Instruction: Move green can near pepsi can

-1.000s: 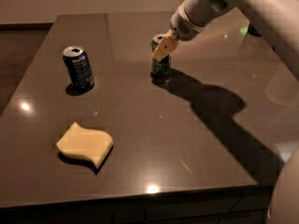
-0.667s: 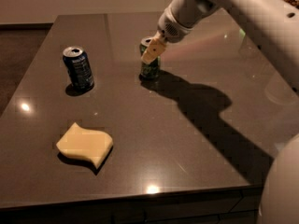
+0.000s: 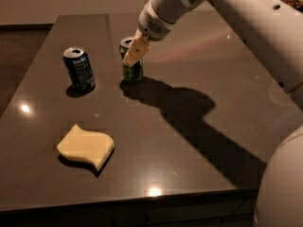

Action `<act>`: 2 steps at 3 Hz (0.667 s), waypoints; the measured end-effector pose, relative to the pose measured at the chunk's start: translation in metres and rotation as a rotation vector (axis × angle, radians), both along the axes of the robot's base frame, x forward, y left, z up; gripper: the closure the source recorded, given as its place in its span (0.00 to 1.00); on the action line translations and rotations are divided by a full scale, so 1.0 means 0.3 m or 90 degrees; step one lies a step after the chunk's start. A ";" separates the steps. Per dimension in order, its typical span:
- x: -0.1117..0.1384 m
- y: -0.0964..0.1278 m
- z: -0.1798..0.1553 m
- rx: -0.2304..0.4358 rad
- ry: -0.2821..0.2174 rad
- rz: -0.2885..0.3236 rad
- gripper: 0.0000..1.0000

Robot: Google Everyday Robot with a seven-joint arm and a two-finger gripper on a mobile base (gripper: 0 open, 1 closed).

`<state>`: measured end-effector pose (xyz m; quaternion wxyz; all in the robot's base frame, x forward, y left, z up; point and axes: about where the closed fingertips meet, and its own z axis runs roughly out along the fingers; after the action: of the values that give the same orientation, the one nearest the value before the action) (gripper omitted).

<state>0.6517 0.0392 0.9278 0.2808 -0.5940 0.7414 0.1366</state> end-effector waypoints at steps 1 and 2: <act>-0.023 0.054 -0.015 -0.014 0.005 0.034 0.74; -0.036 0.111 -0.041 -0.028 0.011 0.071 0.43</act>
Offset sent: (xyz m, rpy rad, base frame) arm -0.0136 0.0457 -0.0164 -0.0652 0.0202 0.1619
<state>0.6409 0.0725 0.9154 0.2534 -0.6392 0.7124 0.1404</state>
